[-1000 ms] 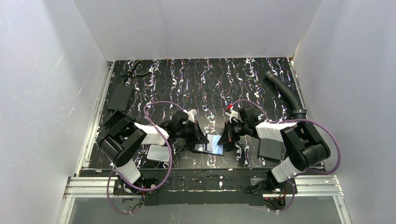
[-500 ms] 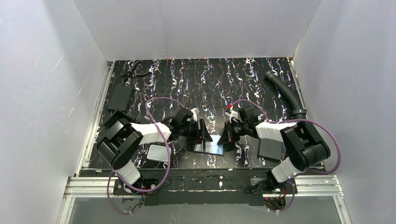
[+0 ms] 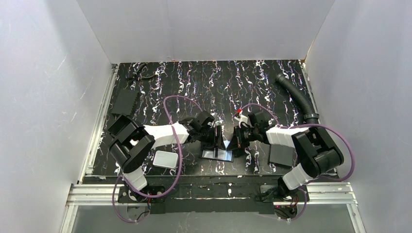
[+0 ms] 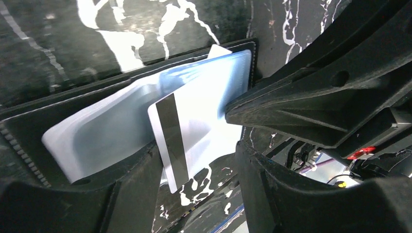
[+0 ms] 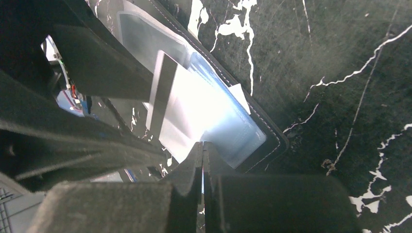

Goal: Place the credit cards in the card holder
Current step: Insert the credit card into the card holder.

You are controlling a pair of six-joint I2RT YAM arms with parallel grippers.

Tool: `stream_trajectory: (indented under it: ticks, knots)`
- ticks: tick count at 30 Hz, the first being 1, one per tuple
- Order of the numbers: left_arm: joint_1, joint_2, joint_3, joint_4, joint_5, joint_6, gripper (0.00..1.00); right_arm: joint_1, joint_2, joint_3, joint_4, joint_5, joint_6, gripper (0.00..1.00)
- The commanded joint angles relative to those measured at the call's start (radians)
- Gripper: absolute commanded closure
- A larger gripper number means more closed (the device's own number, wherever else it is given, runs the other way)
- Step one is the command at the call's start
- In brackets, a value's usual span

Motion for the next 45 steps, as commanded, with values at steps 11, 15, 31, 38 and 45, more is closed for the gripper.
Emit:
stream_trajectory:
  ticks: [11,15,31,38,45]
  knots:
    - [-0.049,0.027,0.083,-0.077,-0.058,0.058,0.42,-0.003,-0.143,0.058,-0.25,0.182,-0.018,0.83]
    - [-0.049,0.036,0.083,-0.07,-0.042,0.052,0.41,-0.015,-0.183,0.067,-0.295,0.199,-0.004,0.77]
    - [-0.085,0.133,0.16,-0.05,0.005,0.028,0.44,-0.015,-0.078,-0.01,-0.128,0.142,0.005,0.94]
    - [-0.081,0.086,0.147,-0.1,-0.014,0.055,0.4,-0.027,-0.141,0.0,-0.198,0.175,-0.011,0.91]
    - [-0.081,0.106,0.17,-0.084,0.034,0.051,0.38,-0.058,-0.154,-0.006,-0.195,0.152,-0.004,0.87]
